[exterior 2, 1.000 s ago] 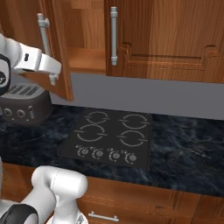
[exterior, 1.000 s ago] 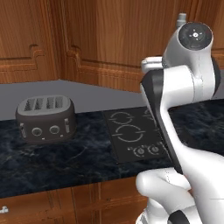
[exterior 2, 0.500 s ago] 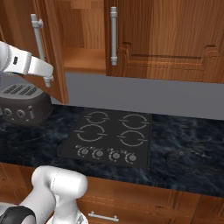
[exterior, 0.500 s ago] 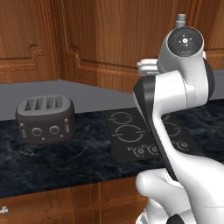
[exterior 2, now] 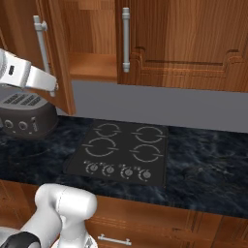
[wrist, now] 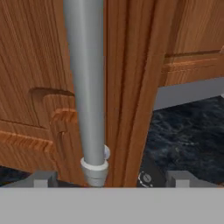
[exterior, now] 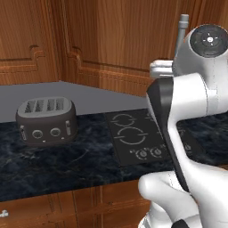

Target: Retrieve the tupperware from the cabinet, then place the raw meat into the tupperware to avoid contamination.

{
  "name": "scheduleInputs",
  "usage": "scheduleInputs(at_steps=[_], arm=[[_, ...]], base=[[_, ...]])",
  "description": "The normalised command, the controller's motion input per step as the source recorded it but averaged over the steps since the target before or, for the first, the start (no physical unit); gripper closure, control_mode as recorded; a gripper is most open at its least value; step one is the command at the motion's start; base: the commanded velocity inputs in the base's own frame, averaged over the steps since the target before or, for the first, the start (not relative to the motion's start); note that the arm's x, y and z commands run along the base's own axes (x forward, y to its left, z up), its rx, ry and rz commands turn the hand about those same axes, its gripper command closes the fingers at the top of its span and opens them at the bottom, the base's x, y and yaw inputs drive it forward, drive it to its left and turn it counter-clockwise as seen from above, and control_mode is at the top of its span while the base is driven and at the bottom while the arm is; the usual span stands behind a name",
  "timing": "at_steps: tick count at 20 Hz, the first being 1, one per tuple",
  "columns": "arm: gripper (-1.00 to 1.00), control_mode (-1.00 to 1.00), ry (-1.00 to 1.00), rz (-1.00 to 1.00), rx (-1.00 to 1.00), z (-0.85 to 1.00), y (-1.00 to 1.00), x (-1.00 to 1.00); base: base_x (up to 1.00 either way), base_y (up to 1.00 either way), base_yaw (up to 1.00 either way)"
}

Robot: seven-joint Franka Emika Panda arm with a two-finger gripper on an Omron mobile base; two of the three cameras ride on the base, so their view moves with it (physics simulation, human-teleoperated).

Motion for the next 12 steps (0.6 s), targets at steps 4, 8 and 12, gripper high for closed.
scheduleInputs(at_steps=[4,8,12], arm=[[-1.00,-1.00,-0.03,0.00,0.24,0.42,-0.51,-0.94],[-1.00,-1.00,0.00,0.00,0.25,0.26,-0.64,-0.62],[-1.00,-1.00,0.00,0.01,0.43,0.03,-0.72,-0.17]], base=[[0.00,0.00,0.00],[0.00,0.00,0.00],[0.00,0.00,0.00]])
